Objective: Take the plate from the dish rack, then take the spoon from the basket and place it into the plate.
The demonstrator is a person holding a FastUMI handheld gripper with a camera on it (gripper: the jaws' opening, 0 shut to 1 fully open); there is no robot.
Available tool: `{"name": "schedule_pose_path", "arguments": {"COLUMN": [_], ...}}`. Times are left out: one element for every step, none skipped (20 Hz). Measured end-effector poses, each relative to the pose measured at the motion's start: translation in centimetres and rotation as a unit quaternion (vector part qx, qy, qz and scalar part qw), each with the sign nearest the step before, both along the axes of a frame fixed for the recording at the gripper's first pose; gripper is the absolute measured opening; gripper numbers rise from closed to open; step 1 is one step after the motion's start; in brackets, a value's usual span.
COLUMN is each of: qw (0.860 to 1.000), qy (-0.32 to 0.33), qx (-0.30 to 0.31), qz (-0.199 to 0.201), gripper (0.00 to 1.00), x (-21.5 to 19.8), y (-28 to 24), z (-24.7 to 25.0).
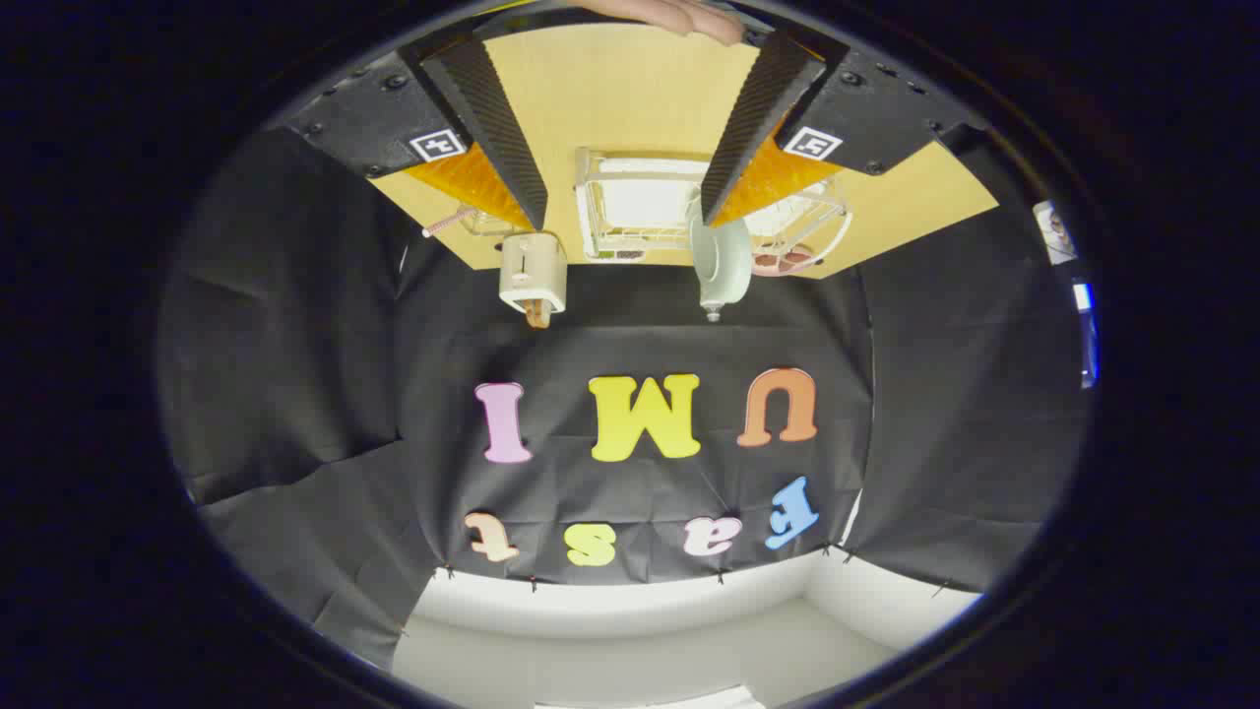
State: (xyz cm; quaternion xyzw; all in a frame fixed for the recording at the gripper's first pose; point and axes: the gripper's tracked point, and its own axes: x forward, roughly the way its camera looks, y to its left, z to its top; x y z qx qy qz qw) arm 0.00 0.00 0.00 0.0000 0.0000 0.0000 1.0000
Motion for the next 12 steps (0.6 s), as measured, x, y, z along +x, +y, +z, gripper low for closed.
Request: {"name": "schedule_pose_path", "arguments": {"qw": [1.000, 1.000, 1.000, 1.000, 1.000, 1.000, 1.000, 1.000, 1.000, 1.000, 1.000, 1.000], "qy": [0.001, 0.001, 0.002, 0.003, 0.005, 0.007, 0.006, 0.007, 0.009, 0.011, 0.013, 0.016], "qx": [0.002, 0.007, 0.012, 0.015, 0.016, 0.015, 0.015, 0.013, 0.011, 0.009, 0.008, 0.010], "qz": [-0.001, -0.002, -0.003, -0.001, -0.002, -0.004, -0.006, -0.007, -0.005, -0.004, -0.002, 0.002], "gripper": [1.00, 1.00, 1.00, 1.00, 1.00, 1.00, 1.00, 1.00, 1.00, 1.00, 1.00, 1.00], "x": [0.05, 0.04, 0.04, 0.12, 0.16, 0.19, 0.24, 0.25, 0.32, 0.29, 0.34, 0.32], "y": [-0.11, -0.28, -0.39, -0.36, -0.34, -0.46, -0.59, -0.49, -0.29, -0.14, 0.02, 0.34], "z": [-0.12, -0.13, -0.14, -0.12, -0.37, -0.39, -0.40, -0.44, -0.71, -0.80, -1.02, -1.03]}}
